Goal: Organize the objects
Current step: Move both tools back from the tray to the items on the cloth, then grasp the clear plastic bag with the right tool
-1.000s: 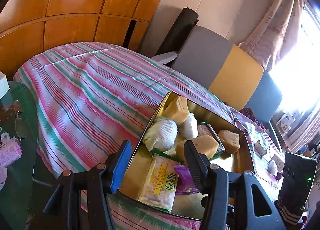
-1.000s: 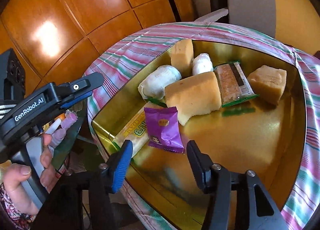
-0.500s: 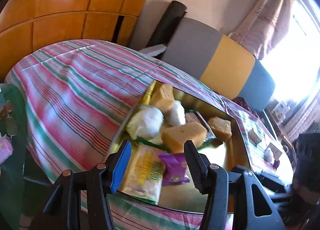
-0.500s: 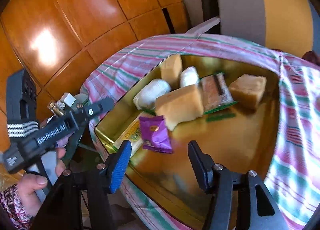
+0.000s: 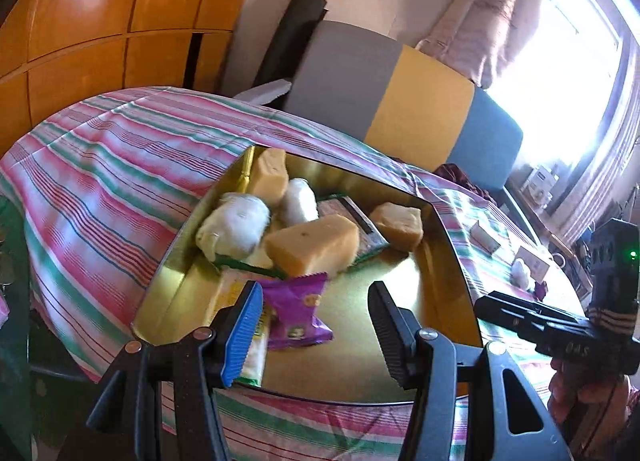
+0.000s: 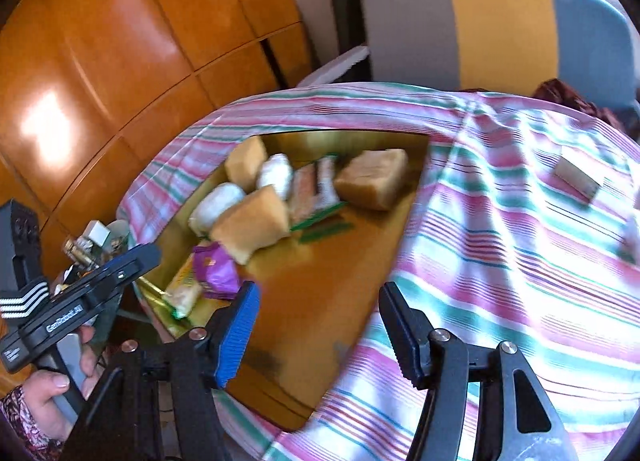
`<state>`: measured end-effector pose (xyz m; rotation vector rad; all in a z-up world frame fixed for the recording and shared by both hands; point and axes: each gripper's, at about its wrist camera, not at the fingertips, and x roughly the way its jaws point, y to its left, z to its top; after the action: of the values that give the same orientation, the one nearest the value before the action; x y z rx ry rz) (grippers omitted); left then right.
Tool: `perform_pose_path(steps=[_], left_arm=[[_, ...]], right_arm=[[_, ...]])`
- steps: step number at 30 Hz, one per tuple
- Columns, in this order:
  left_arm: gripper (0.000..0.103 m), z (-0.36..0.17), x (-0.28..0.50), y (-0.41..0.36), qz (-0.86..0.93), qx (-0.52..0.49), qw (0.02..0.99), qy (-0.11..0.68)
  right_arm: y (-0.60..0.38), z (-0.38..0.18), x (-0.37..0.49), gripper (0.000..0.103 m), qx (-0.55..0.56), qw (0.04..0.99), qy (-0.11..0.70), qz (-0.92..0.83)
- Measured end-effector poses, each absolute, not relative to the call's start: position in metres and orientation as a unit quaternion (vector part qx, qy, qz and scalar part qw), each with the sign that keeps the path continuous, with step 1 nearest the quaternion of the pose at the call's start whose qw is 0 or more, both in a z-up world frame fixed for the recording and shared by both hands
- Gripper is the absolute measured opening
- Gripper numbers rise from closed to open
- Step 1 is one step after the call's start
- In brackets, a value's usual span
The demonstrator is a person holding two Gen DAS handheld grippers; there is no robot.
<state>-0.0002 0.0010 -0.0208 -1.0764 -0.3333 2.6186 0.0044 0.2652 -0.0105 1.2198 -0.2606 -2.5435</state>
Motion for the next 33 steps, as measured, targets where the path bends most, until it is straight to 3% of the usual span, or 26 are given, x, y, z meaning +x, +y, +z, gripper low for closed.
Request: perform_pose_path(steps=[19,25,33], left_arm=[[0.055,-0.014,0.024,0.081,0.892,-0.384,0.236,-0.039],[0.055,-0.011,0.034,0.119,0.874,-0.393,0.287,-0.010],[0.055,-0.013,0.045,0.166,0.844,-0.419,0.336,0.013]], right_arm=[[0.363,-0.052,0.019,0.067,0.456,0.044,-0.078,-0.886],[0.434,-0.067,0.013,0.067,0.445,-0.062,-0.054,-0.892],[0.532,-0.055,-0.033,0.067,0.377,-0.159,-0.093,-0.908]])
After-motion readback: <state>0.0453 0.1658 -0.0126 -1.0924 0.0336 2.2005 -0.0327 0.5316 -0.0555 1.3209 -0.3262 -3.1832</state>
